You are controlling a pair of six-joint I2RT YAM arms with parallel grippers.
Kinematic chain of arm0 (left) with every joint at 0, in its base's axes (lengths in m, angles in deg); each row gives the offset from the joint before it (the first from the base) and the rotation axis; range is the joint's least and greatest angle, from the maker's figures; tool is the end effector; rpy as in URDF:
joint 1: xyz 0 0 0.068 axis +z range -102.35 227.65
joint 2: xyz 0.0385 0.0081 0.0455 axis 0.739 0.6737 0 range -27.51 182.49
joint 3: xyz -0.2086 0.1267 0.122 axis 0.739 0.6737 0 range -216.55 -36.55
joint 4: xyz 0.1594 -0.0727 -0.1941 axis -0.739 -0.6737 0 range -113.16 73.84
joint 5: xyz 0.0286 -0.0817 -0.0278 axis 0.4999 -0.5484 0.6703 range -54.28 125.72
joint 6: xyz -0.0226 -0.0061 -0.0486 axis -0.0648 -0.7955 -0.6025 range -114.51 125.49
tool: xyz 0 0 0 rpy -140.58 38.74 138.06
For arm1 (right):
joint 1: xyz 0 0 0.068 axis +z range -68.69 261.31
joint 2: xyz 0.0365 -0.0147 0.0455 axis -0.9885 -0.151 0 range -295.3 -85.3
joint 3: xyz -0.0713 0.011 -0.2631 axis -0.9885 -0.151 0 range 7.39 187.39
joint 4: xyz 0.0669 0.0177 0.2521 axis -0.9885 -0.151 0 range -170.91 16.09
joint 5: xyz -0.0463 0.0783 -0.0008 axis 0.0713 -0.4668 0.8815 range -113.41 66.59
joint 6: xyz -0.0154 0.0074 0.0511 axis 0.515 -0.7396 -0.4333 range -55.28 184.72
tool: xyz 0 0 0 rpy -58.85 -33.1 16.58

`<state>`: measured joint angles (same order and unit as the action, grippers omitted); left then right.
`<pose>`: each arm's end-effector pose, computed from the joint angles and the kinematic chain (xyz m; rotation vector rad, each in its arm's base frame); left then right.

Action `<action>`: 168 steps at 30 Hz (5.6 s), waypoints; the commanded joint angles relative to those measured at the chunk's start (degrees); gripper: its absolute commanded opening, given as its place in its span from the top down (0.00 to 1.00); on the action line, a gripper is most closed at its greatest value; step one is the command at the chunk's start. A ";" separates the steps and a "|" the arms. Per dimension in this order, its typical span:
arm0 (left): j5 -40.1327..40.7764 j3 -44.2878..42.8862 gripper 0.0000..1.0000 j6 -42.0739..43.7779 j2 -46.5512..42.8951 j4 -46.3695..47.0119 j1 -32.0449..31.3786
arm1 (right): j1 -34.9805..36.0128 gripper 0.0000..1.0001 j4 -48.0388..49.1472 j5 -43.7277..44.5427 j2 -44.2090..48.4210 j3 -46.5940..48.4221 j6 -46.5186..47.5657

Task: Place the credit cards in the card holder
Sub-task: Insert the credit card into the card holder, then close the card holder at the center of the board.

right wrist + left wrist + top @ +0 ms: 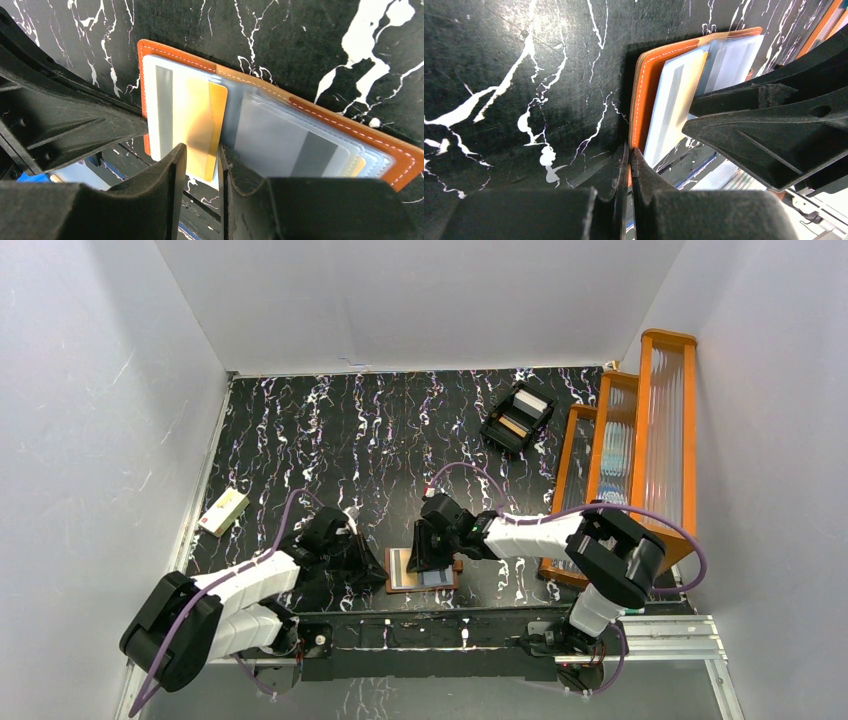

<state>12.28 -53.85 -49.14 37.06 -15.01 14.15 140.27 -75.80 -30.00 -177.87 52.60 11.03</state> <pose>0.1513 -0.1171 0.1358 -0.2668 2.6320 -1.1313 0.1582 0.2706 0.1549 -0.1811 2.6864 0.9179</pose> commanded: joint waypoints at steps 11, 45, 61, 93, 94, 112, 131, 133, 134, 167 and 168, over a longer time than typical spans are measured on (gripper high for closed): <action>2.08 -4.07 1.00 2.51 -5.64 -11.73 0.06 | 0.83 0.54 -11.36 2.20 5.71 6.65 12.24; 0.94 -14.95 1.00 7.96 1.42 -23.14 5.06 | 0.79 0.55 -17.43 2.04 5.46 4.34 62.14; 2.28 -16.91 1.00 8.85 1.58 -26.07 5.94 | 1.71 0.84 -13.11 -0.11 2.71 6.00 66.26; 16.69 -24.14 1.00 9.76 -1.12 -37.62 6.16 | 1.76 1.00 33.80 8.20 12.42 -17.08 50.46; 14.23 -24.04 1.00 10.10 -1.30 -35.67 6.20 | 1.75 1.00 34.48 7.84 12.09 -17.16 50.49; -13.54 -8.54 0.70 -0.88 1.71 4.53 5.69 | 1.76 1.00 43.89 7.21 8.53 -19.72 48.95; 6.12 -16.57 0.59 6.82 14.67 -11.09 -0.28 | 1.77 1.00 51.43 9.89 9.60 -24.72 46.35; 8.65 -17.83 0.59 7.41 16.38 -13.52 -1.04 | 1.76 1.00 52.67 9.97 9.61 -24.73 45.73; 9.28 -18.03 0.59 7.44 17.28 -14.17 -1.12 | 1.77 1.00 53.48 10.10 9.53 -26.89 45.45; 9.70 -25.32 0.57 5.15 10.54 -21.89 -1.81 | 1.76 1.00 64.54 7.31 7.72 -29.66 45.51; 9.84 -26.07 0.57 5.28 9.95 -22.56 -1.83 | 1.72 1.00 64.03 7.27 7.97 -29.61 46.09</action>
<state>20.21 -75.55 -44.53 52.41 -32.25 12.65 141.82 -14.23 -21.09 -170.42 20.41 54.00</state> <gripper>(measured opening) 0.424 0.132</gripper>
